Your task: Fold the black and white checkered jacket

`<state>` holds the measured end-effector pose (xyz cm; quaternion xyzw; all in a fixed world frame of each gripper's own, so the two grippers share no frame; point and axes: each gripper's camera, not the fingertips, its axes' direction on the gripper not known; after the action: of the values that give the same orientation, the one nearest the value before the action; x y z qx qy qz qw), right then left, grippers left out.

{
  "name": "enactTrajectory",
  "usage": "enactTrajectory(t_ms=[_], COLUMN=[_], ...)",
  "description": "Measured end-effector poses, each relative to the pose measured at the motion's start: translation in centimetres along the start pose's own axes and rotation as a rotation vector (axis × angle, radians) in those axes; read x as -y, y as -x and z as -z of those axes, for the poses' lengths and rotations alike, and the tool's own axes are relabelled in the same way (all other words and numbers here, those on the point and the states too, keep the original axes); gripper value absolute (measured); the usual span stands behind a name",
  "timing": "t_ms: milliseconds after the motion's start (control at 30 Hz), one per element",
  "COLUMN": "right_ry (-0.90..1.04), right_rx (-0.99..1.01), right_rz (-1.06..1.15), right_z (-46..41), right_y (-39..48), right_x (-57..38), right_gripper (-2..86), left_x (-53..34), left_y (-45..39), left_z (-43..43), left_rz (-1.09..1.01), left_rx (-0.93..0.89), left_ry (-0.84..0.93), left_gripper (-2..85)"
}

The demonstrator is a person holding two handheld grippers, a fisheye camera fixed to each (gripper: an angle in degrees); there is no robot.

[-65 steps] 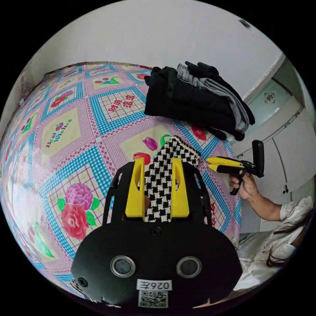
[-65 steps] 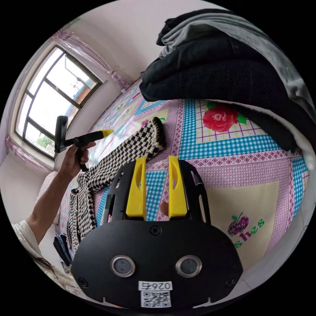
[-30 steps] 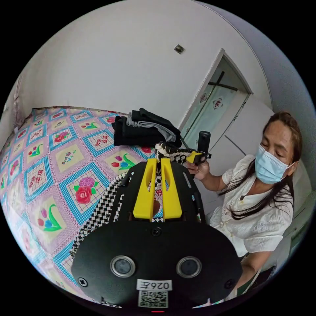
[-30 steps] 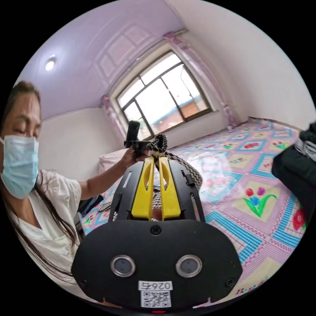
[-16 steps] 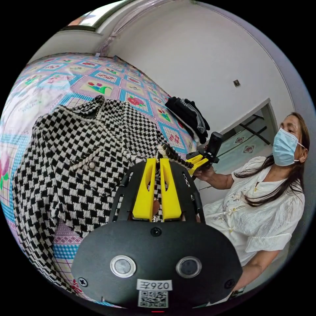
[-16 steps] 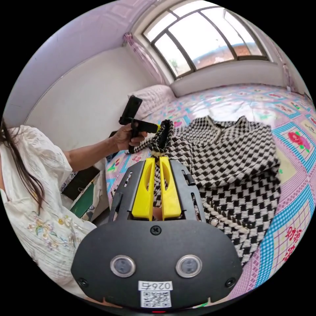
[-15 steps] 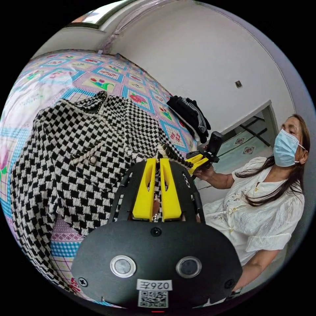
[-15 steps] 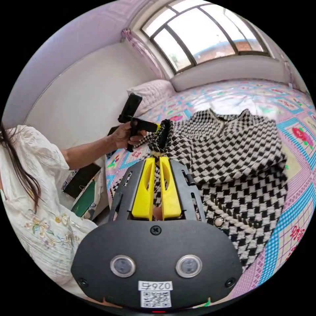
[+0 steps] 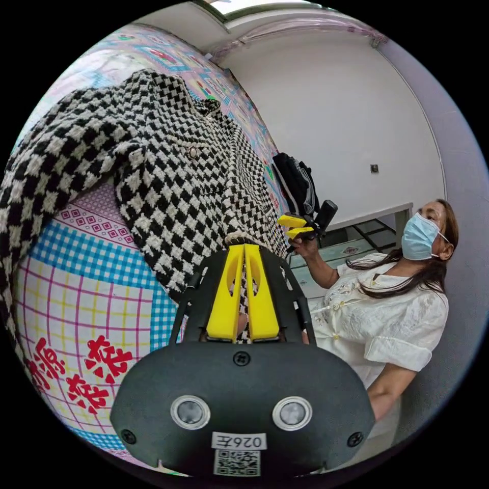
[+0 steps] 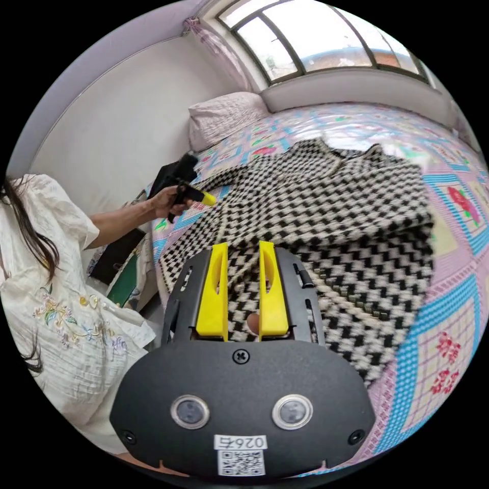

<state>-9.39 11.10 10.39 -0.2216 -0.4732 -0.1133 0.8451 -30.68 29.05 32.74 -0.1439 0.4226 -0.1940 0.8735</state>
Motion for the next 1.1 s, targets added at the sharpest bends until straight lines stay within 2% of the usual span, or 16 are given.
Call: enactTrajectory(t_ms=[133, 233, 300, 400, 533, 667, 767, 833, 1033, 1100], right_ry=[-0.081, -0.129, -0.104, 0.075, 0.043, -0.018, -0.128, -0.174, -0.120, -0.092], right_rx=[-0.160, -0.235, -0.270, -0.367, -0.265, -0.276, -0.291, -0.253, -0.048, -0.009], right_rz=[-0.083, -0.144, -0.168, -0.189, -0.202, -0.236, -0.190, -0.146, 0.094, 0.170], right_z=[2.3, 2.3, 1.1, -2.6, -3.2, -2.9, -2.1, -2.6, -10.2, -13.7], right_y=[-6.8, -11.6, -14.2, -18.5, -21.3, -20.8, -18.1, -16.6, -10.1, -7.5], right_x=[2.3, 4.1, 5.0, 5.5, 4.3, 3.4, 3.6, 4.7, 12.8, 15.6], right_gripper=[5.1, 4.1, 2.7, 0.0, -0.8, -0.8, -0.5, 0.3, 4.3, 4.7], left_x=[1.2, 3.2, 3.9, 3.6, 1.4, -1.3, -5.3, -9.8, -22.5, -25.3], left_y=[-6.2, -8.0, -7.9, -6.9, -7.2, -9.0, -10.1, -9.7, -9.9, -10.5], left_z=[0.5, -1.8, -3.2, -4.6, -1.6, 2.4, 7.8, 13.1, 23.9, 26.0], left_rz=[-0.135, -0.170, -0.140, -0.046, 0.014, 0.050, 0.156, 0.301, 0.609, 0.696], left_rx=[0.080, 0.122, 0.173, 0.343, 0.289, 0.337, 0.417, 0.440, 0.499, 0.568], left_ry=[-0.128, -0.099, -0.064, 0.032, -0.059, -0.135, -0.309, -0.499, -0.950, -1.005], left_gripper=[-1.0, -1.0, -1.0, -1.0, -1.0, -1.0, -1.0, -0.9, 0.7, 3.9])
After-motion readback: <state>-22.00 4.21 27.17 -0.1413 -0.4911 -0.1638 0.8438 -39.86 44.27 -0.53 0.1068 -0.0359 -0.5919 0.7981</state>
